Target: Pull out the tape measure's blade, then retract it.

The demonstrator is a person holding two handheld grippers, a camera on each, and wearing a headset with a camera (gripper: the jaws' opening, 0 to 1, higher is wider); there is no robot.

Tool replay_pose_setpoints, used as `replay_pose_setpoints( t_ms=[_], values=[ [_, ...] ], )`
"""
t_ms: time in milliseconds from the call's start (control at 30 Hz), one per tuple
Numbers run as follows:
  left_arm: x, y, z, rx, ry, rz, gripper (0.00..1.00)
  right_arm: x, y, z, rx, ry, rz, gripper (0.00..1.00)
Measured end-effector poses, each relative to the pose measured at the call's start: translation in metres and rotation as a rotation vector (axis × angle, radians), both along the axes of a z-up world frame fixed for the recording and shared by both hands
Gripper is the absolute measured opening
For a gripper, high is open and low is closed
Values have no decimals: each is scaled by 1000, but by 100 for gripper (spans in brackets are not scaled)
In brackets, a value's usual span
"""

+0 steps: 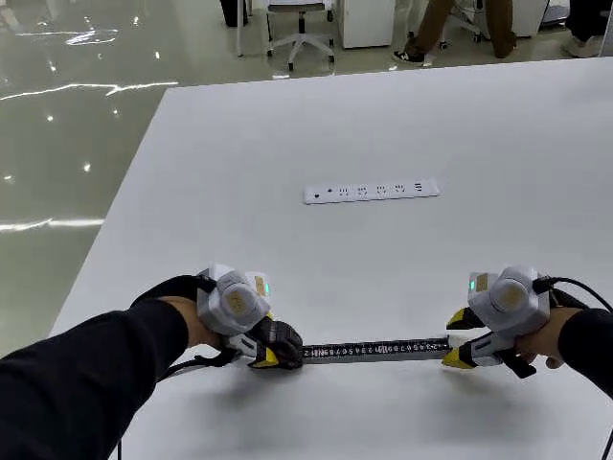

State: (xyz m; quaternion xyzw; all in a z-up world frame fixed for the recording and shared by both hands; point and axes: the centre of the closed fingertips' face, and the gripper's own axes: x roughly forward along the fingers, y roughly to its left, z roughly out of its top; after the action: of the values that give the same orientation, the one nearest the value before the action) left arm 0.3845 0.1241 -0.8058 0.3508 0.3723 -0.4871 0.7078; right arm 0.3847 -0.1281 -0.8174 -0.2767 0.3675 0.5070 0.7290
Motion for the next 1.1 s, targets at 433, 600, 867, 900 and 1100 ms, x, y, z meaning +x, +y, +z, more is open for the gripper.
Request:
replay_pose_setpoints(
  t_ms=[433,600,867,900,1100],
  values=[
    [-13,47,32,-425,9,482,99,-20,-22,39,139,-102,-209,56],
    [-29,82,35,-501,-70,608,100,-40,-40,38,158,-112,-266,65],
    [-66,109,46,-557,-114,667,100,-69,-80,48,187,-158,-386,80],
    [-67,113,45,-557,-122,672,100,-72,-83,50,188,-162,-393,81],
    [-78,117,51,-561,-148,703,100,-88,-104,54,201,-186,-430,91]
  ],
)
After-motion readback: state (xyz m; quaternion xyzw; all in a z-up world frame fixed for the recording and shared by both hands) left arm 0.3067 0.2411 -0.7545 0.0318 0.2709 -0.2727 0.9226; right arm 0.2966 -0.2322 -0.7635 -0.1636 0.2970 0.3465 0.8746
